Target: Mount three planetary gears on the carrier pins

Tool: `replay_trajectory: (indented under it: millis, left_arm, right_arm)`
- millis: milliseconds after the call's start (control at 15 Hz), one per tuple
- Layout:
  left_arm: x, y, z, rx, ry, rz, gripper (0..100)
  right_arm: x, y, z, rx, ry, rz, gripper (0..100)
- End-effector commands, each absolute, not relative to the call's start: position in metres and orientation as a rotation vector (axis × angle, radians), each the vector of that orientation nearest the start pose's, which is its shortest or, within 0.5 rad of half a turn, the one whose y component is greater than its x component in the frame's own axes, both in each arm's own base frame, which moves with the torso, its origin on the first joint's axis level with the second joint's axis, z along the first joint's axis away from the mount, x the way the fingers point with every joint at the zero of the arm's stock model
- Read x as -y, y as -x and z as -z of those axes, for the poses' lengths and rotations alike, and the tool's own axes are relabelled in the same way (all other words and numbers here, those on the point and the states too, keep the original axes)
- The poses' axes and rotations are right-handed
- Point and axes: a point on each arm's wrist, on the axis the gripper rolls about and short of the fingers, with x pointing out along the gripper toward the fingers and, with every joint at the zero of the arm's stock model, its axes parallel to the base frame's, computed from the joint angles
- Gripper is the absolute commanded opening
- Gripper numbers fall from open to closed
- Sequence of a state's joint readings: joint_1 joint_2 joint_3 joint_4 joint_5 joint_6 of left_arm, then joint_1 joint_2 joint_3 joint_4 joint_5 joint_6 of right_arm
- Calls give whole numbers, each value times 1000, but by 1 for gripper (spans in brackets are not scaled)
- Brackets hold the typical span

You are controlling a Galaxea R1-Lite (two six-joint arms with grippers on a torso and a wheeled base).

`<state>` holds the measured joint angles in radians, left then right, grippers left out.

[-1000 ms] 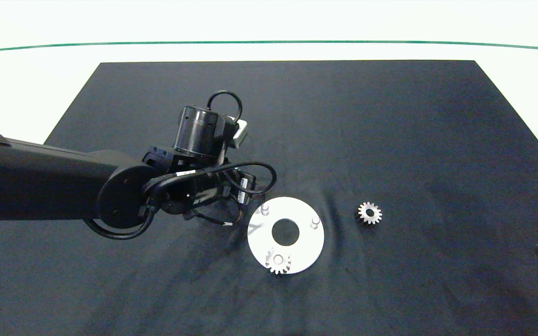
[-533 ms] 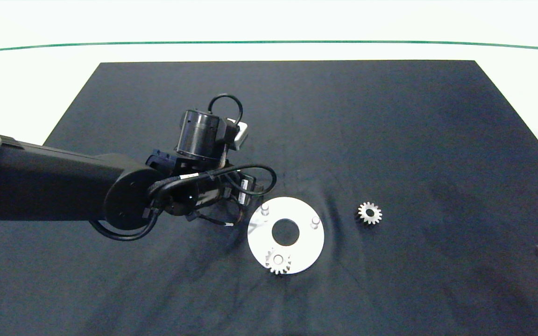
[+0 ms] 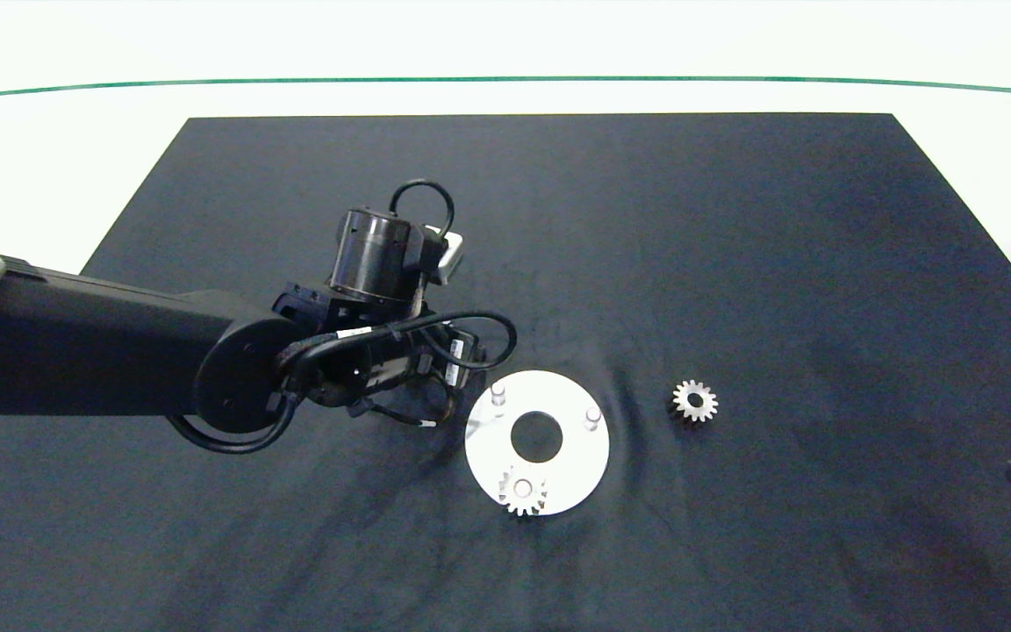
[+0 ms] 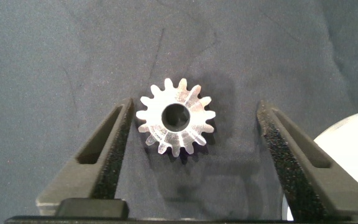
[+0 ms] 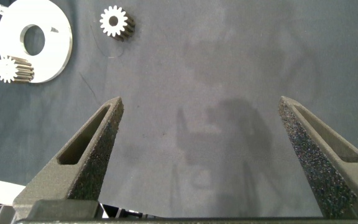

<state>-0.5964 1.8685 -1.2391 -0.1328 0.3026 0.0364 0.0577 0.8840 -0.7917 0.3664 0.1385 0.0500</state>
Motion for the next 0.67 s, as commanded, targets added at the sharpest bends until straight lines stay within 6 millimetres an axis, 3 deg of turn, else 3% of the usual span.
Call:
replay_trajectory:
  millis: [67,667]
  left_arm:
    - [198,-304,-198,-440,-251,294,72]
    - [199,-303,-196,-444,-254,297,54]
  right_arm:
    - [-8,-82,-246,-465,-68,-183,100]
    - [-8,-82,-246,-465,-67,-183,100]
